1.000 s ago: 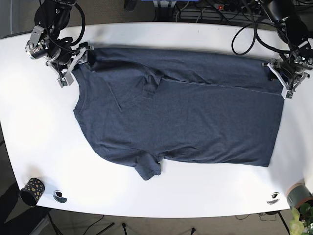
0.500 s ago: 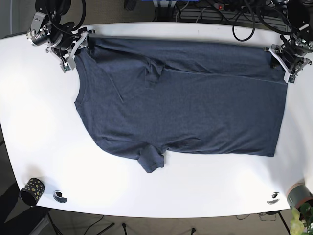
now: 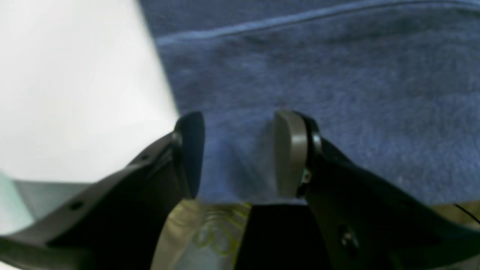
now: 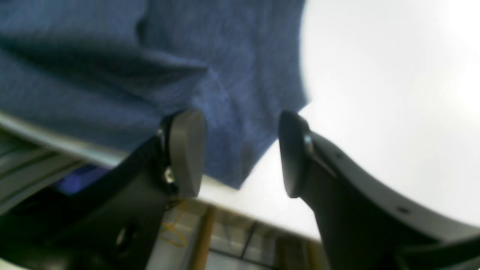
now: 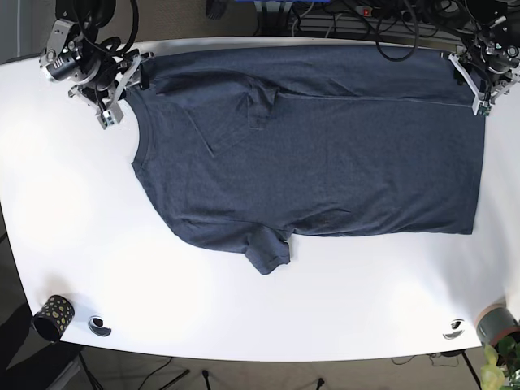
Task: Fold the T-shirt properly
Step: 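Lower the shirt edge onto the table and release both grippers, then move both grippers to the shirt's hem edge and grasp it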
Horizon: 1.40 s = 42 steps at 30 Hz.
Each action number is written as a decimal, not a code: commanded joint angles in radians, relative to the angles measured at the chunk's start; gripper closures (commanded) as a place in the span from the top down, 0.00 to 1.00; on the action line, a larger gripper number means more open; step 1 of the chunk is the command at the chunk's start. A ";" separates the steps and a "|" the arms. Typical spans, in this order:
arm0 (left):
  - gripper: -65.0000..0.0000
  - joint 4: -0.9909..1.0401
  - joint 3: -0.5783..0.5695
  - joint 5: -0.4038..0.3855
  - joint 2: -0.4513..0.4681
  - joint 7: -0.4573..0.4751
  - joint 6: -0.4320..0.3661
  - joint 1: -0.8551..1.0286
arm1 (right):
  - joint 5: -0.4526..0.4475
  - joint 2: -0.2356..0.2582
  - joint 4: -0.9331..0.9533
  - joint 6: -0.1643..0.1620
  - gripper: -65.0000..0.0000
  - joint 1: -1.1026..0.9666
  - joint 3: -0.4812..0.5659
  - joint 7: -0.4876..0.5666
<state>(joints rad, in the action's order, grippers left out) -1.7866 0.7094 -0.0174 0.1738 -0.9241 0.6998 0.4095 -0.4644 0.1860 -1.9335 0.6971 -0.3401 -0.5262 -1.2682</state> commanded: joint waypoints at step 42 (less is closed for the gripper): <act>0.43 0.083 -0.155 0.044 -0.024 0.026 -0.002 -0.504 | -0.014 0.158 1.307 0.001 0.46 0.919 0.484 0.786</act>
<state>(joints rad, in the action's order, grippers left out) -1.6840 0.5537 0.0315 0.1394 -0.9195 0.7002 -0.0799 -0.4561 0.3317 -0.6239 0.6849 0.5453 -0.0536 -0.5270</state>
